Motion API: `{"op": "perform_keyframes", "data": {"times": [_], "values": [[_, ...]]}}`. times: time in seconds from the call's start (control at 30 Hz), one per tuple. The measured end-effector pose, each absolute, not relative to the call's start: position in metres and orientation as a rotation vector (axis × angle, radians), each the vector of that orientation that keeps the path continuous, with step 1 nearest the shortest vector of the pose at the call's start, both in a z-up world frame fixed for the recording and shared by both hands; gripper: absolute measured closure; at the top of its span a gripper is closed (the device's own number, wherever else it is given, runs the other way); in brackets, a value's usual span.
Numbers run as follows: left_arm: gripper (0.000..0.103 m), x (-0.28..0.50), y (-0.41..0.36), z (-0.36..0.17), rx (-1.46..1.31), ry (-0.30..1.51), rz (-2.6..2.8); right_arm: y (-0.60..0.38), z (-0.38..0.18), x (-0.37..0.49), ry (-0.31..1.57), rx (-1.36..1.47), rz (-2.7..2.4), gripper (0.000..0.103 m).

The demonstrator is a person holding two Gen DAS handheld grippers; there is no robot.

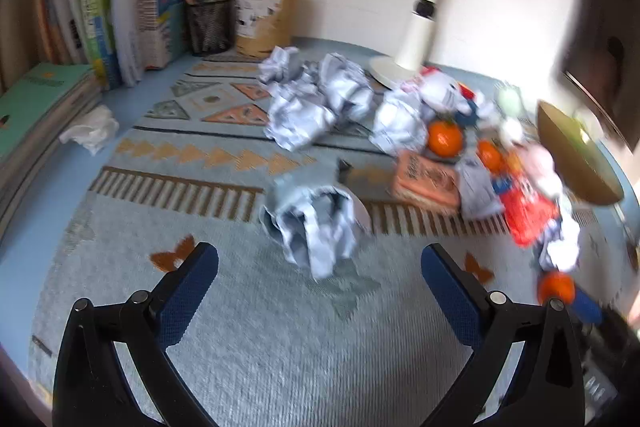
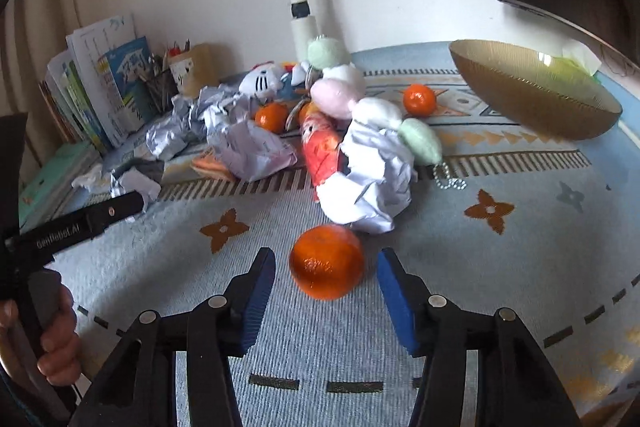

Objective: Organize objects
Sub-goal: 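Grasp a mandarin orange with the right gripper while the left gripper grasps a crumpled paper ball, then carry the orange and paper ball into the gold bowl while opening both grippers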

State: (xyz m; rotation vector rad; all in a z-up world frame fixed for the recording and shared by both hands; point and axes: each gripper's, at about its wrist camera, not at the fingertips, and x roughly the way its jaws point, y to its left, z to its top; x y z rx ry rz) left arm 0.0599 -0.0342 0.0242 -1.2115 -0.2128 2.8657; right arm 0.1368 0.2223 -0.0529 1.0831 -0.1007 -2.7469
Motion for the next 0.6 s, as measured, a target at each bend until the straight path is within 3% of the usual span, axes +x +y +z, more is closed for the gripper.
{"op": "perform_keyframes", "data": {"times": [0.13,0.2,0.23,0.27,0.37,0.6], "values": [[0.007,0.045,-0.029,0.027,-1.257,-0.152,2.885,0.215,-0.056,0.128,-0.061,1.115,-2.729,0.051],[0.035,0.035,-0.026,0.023,-1.263,-0.120,2.892,0.214,-0.057,0.127,-0.055,1.109,-2.739,0.053],[0.052,0.030,-0.025,0.020,-1.289,-0.119,2.866,0.214,-0.057,0.127,-0.038,1.104,-2.746,0.063],[0.056,0.028,-0.025,0.019,-1.289,-0.142,2.847,0.215,-0.056,0.127,-0.027,1.098,-2.752,0.065],[0.062,0.039,-0.018,0.024,-1.228,-0.096,2.865,0.218,-0.053,0.129,-0.056,1.096,-2.730,0.066],[0.062,0.076,0.018,0.061,-1.032,-0.191,2.774,0.222,-0.024,0.154,-0.085,0.977,-2.693,0.066]]}}
